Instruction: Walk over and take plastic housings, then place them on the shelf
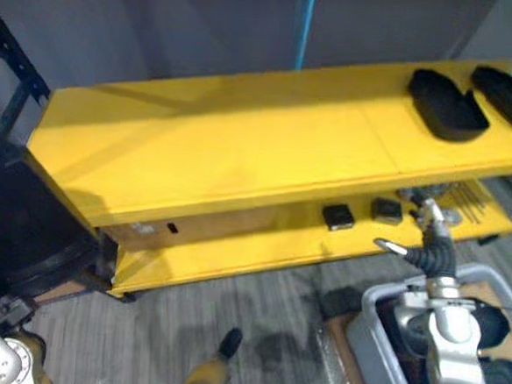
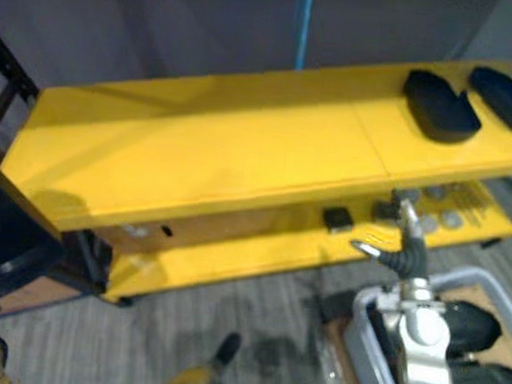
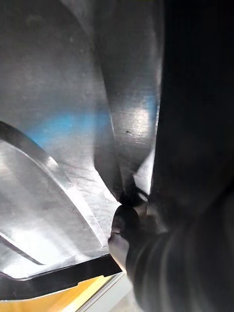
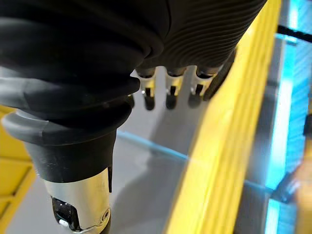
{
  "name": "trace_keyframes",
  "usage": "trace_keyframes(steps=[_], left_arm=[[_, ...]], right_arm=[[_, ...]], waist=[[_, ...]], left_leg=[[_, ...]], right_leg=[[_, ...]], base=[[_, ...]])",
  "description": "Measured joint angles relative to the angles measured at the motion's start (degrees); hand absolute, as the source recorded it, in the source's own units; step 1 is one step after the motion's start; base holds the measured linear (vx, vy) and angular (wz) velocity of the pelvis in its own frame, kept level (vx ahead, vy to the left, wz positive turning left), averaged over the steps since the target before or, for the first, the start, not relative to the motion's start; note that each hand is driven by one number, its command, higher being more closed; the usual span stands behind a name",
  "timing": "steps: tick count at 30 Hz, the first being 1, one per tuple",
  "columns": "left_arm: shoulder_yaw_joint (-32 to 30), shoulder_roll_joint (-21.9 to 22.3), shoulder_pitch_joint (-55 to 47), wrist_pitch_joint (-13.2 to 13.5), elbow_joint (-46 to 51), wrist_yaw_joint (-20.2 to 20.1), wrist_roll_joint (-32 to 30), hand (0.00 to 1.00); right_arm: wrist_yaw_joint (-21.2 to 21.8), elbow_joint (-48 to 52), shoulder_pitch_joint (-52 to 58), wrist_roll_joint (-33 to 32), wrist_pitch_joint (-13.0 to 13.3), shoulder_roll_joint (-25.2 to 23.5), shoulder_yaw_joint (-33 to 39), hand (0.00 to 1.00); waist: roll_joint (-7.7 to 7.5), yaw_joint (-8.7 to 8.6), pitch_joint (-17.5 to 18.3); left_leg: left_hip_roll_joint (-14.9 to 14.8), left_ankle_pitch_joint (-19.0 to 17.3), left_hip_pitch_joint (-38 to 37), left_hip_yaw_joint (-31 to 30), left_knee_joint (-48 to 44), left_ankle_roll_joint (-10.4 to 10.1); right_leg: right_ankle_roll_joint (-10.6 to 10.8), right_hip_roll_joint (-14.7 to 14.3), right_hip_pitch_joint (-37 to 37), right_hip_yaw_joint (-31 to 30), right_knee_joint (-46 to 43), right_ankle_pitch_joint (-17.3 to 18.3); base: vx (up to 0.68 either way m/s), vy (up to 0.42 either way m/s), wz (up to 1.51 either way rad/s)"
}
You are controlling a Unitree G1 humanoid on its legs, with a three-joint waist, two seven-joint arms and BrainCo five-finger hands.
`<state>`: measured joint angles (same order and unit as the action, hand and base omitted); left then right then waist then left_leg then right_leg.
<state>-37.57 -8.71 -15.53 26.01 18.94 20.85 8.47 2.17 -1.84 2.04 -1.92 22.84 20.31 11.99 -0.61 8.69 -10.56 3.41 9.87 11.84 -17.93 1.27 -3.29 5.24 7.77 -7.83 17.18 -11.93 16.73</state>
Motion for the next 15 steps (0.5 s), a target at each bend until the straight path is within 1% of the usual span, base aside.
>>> trace_keyframes(steps=[1, 2, 3, 4, 5, 6, 7, 8, 9, 10, 11, 12, 13, 14, 15], left_arm=[[0.2, 0.1, 0.2, 0.2, 0.1, -0.1, -0.1, 1.00], [-0.2, -0.2, 0.1, 0.6, 0.7, -0.9, 0.0, 1.00], [-0.4, -0.3, 0.2, 1.2, 0.8, -1.1, 0.0, 1.00], [-1.3, -0.4, 0.2, 2.2, 1.8, -1.7, 0.2, 1.00], [-2.5, -0.5, 0.2, 2.8, 2.9, -2.5, 0.2, 1.00], [-3.2, -1.1, 0.2, 3.5, 4.5, -3.5, 0.2, 1.00], [-3.2, -1.4, 0.1, 4.1, 5.1, -3.9, 0.2, 1.00], [-2.6, -1.8, 0.5, 5.3, 5.4, -4.8, 0.3, 1.00], [-1.7, -2.6, 0.7, 5.4, 5.6, -5.6, 0.4, 1.00], [-1.6, -3.3, 0.8, 5.5, 5.7, -6.0, 0.4, 1.00], [-1.3, -4.9, 1.0, 5.4, 5.7, -6.2, 0.3, 1.00], [-0.1, -6.0, 1.9, 5.2, 5.6, -6.1, 0.4, 1.00], [0.6, -6.4, 2.6, 5.1, 5.6, -6.0, 0.5, 1.00], [2.1, -6.7, 4.3, 5.0, 5.4, -6.0, 0.4, 1.00], [3.2, -6.8, 5.8, 4.7, 4.6, -6.2, 0.4, 1.00]], right_arm=[[-0.2, 0.1, 0.0, 0.0, 0.2, 0.0, 0.1, 0.00], [-0.9, 0.1, -0.1, -0.1, 0.3, -0.1, -0.3, 0.00], [-1.0, 0.1, -0.2, -0.1, 0.3, -0.1, -0.3, 0.00], [-1.6, 0.2, -1.0, -0.1, 0.3, -0.2, -0.4, 0.00], [-2.6, 0.2, -1.8, -0.1, 0.4, -0.2, -0.6, 0.00], [-3.9, 0.2, -2.3, 0.0, 0.4, -0.5, -0.5, 0.00], [-4.5, 0.2, -2.2, 0.1, 0.5, -0.7, -0.6, 0.00], [-5.6, 0.1, -2.3, 0.6, 0.6, -0.9, -0.6, 0.00], [-6.4, 0.1, -2.3, 0.8, 0.6, -1.5, -0.9, 0.00], [-6.5, 0.1, -2.5, 0.9, 0.7, -2.0, -0.8, 0.00], [-6.7, -0.2, -2.7, 1.2, 0.9, -2.9, -0.7, 0.00], [-6.9, -1.2, -2.7, 2.2, 1.2, -3.4, -0.2, 0.00], [-6.9, -1.7, -2.7, 2.4, 1.1, -3.5, 0.0, 0.00], [-6.9, -1.8, -2.5, 2.8, 1.1, -3.5, 0.5, 0.00], [-6.9, -1.5, -2.3, 2.8, 1.1, -3.5, 1.0, 0.00]], waist=[[0.30, -0.29, -0.3], [-0.41, -0.21, -0.7], [-0.63, -0.05, -0.9], [-1.28, 0.23, -0.9], [-1.93, 0.32, -1.2], [-2.81, 0.78, -1.4], [-3.06, 1.13, -1.5], [-2.57, 1.14, -1.4], [-2.43, 0.87, -1.2], [-2.60, 0.62, -1.2], [-3.03, -0.15, -1.2], [-2.86, -0.95, -1.3], [-2.48, -1.45, -1.5], [-2.18, -2.32, -1.4], [-1.05, -3.21, -1.3]], left_leg=[[-0.4, 0.0, 0.2, 0.5, -0.2, 0.0], [-1.1, 0.0, 0.5, 2.9, -1.1, 0.0], [-1.0, -0.2, 0.9, 3.5, -2.4, 0.3], [-0.3, -2.2, 2.5, 4.8, -6.5, 1.0], [0.3, -4.4, 4.0, 6.2, -10.5, 2.0], [1.0, -8.1, 5.4, 8.5, -15.7, 3.5], [1.2, -9.8, 5.4, 9.1, -17.4, 3.4], [1.0, -12.1, 5.7, 9.0, -19.9, 1.4], [1.0, -12.7, 5.1, 8.8, -19.9, 2.1], [1.0, -12.9, 4.5, 8.7, -19.2, 2.4], [1.1, -12.8, 2.5, 8.0, -17.0, 2.7], [1.2, -12.5, 0.0, 7.2, -14.6, 3.8], [1.2, -12.5, -1.1, 6.8, -14.1, 4.3], [0.8, -12.8, -3.0, 5.7, -13.3, 4.7], [0.2, -13.4, -4.1, 4.8, -12.9, 4.9]], right_leg=[[-0.3, -0.2, -0.1, 0.3, 0.0, 0.1], [-1.4, 0.2, -0.1, 1.0, -0.1, 1.2], [-1.6, 0.3, -0.3, 1.2, -0.3, 1.6], [-2.4, 0.9, -0.3, 1.2, -1.2, 2.6], [-3.2, 1.3, -0.4, 0.9, -1.5, 3.2], [-3.6, 1.8, -1.6, 0.9, -1.1, 3.3], [-4.1, 2.1, -2.0, 0.8, -2.0, 3.2], [-3.6, 2.3, 0.7, -1.5, -10.6, 2.0], [-2.9, 2.8, 6.0, -5.8, -20.4, -1.2], [-2.8, 2.8, 8.2, -7.7, -24.4, -3.4], [-3.5, 3.5, 11.8, -9.3, -31.3, -8.5], [-4.6, 4.4, 14.8, -9.6, -37.3, -9.6], [-4.8, 4.4, 15.7, -9.6, -37.9, -7.3], [-5.5, 3.4, 17.0, -9.5, -35.6, -3.6], [-5.6, 2.0, 18.2, -9.8, -30.2, -2.4]], base=[[-0.14, -0.040, 0.15], [-0.07, -0.015, 0.20], [-0.03, -0.005, 0.14], [0.03, 0.005, 0.06], [0.10, 0.035, 0.01], [0.14, 0.046, -0.03], [0.18, 0.098, -0.01], [0.14, 0.210, 0.03], [0.09, 0.255, 0.07], [0.05, 0.285, 0.09], [0.04, 0.233, 0.12], [0.03, 0.208, 0.15], [-0.05, 0.202, 0.24], [-0.14, 0.188, 0.32], [-0.19, 0.187, 0.36]])
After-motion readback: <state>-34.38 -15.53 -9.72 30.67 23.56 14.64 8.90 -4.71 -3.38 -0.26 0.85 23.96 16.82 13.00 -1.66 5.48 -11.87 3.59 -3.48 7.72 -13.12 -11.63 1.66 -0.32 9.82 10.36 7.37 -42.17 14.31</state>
